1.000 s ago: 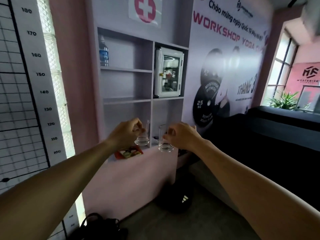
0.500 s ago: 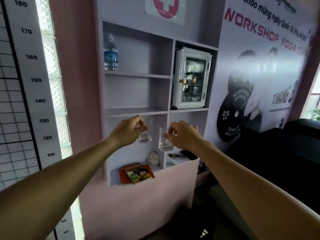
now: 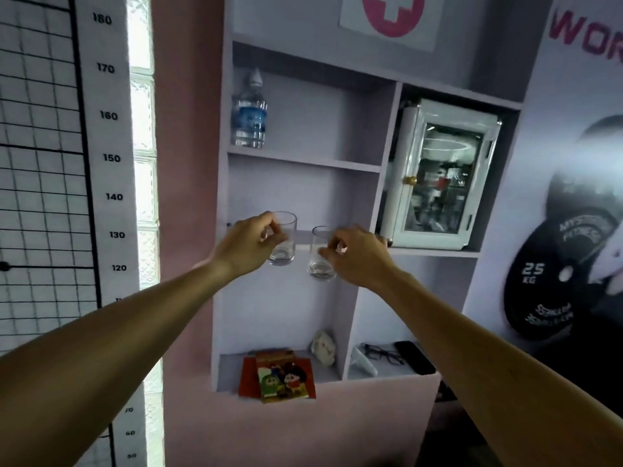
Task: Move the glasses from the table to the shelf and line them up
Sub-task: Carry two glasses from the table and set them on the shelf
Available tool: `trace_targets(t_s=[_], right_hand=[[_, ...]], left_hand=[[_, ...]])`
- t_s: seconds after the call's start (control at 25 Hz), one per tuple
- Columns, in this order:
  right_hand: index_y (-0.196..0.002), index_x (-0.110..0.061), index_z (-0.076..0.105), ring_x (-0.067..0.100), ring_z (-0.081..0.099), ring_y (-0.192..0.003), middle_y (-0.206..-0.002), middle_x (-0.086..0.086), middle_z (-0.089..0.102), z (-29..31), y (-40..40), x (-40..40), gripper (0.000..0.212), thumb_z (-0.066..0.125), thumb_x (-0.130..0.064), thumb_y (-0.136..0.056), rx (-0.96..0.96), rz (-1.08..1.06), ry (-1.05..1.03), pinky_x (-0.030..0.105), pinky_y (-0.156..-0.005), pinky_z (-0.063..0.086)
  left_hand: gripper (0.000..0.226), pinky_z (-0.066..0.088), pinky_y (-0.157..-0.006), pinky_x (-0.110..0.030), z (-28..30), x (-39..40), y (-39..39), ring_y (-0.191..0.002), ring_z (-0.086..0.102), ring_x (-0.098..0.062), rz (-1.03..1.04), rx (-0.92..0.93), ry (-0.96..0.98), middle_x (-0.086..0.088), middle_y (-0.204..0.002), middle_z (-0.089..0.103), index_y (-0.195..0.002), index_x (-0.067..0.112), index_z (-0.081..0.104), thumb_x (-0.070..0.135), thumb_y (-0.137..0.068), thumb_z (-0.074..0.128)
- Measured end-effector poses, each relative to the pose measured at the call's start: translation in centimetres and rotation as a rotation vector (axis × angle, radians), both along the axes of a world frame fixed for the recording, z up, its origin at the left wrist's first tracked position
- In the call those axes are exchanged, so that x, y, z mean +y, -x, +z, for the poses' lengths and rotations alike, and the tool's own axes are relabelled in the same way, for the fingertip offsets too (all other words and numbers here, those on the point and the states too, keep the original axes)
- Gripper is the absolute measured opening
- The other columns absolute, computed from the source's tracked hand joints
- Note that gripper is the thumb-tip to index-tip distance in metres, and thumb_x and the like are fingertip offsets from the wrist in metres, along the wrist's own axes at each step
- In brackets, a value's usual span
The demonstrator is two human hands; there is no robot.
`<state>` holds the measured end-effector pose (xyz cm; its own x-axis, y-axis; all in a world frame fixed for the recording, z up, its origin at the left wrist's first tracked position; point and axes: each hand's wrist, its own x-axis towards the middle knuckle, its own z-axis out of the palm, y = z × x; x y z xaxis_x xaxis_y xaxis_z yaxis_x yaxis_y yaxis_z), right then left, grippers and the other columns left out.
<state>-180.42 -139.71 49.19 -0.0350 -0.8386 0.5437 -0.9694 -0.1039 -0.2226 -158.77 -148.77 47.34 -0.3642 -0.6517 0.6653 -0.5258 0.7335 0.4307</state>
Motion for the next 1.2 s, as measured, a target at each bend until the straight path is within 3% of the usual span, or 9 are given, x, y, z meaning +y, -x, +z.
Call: trace_targets(t_s=[0.32, 0.52, 0.76, 0.92, 1.04, 1.2], right_hand=[[-0.095, -0.030, 0.062, 0.020, 0.059, -0.094, -0.104, -0.002, 0.058, 0.5, 0.8, -8.5, 0.026, 0.054, -0.055, -0.090, 0.011, 0.104, -0.003, 0.051, -0.100, 0.033], [-0.086, -0.037, 0.057, 0.019, 0.059, -0.091, -0.101, -0.003, 0.059, 1.4, 0.1, -13.3, 0.019, 0.054, -0.056, -0.089, 0.005, 0.115, 0.014, 0.048, -0.097, 0.032], [-0.082, -0.037, 0.057, 0.020, 0.058, -0.090, -0.100, -0.003, 0.059, 1.2, -0.6, -18.6, 0.017, 0.055, -0.053, -0.088, -0.016, 0.110, 0.027, 0.043, -0.089, 0.031], [-0.083, -0.038, 0.056, 0.018, 0.057, -0.089, -0.100, -0.004, 0.058, 0.2, -0.9, -21.1, 0.018, 0.055, -0.055, -0.088, -0.009, 0.109, 0.005, 0.043, -0.089, 0.032], [-0.080, -0.038, 0.055, 0.017, 0.056, -0.086, -0.100, -0.004, 0.058, -0.1, -0.8, -22.9, 0.017, 0.056, -0.054, -0.087, -0.041, 0.133, 0.008, 0.038, -0.084, 0.029], [-0.081, -0.038, 0.054, 0.017, 0.055, -0.088, -0.099, -0.005, 0.056, 0.0, -0.4, -24.9, 0.018, 0.055, -0.055, -0.087, -0.021, 0.142, -0.014, 0.042, -0.090, 0.034]], left_hand=[[0.022, 0.056, -0.077, -0.041, 1.7, -5.3, -0.2, -0.091, 0.068, -0.021, 0.160, -0.023, 0.040, 0.000, -0.100, 0.073, -0.099, 0.022, 0.062, 0.043, -0.095, 0.060], [0.023, 0.057, -0.077, -0.041, 2.1, -9.6, -0.9, -0.092, 0.068, -0.022, 0.180, -0.027, 0.068, -0.002, -0.102, 0.074, -0.097, 0.021, 0.062, 0.044, -0.095, 0.060], [0.018, 0.057, -0.074, -0.042, 1.6, -13.9, -0.9, -0.086, 0.066, -0.023, 0.209, -0.161, 0.083, -0.004, -0.101, 0.071, -0.096, 0.027, 0.056, 0.045, -0.095, 0.058], [0.018, 0.045, -0.063, -0.033, 0.6, -15.8, -0.2, -0.076, 0.060, -0.019, 0.206, -0.152, 0.088, -0.001, -0.091, 0.067, -0.089, 0.030, 0.049, 0.044, -0.095, 0.058], [0.018, 0.046, -0.065, -0.033, 0.2, -17.0, 0.1, -0.077, 0.061, -0.019, 0.238, -0.138, 0.058, 0.000, -0.091, 0.068, -0.095, 0.021, 0.057, 0.039, -0.096, 0.059], [0.013, 0.050, -0.071, -0.036, 0.1, -18.1, 0.5, -0.086, 0.066, -0.027, 0.312, -0.184, 0.078, -0.004, -0.091, 0.071, -0.093, 0.019, 0.057, 0.031, -0.097, 0.055]])
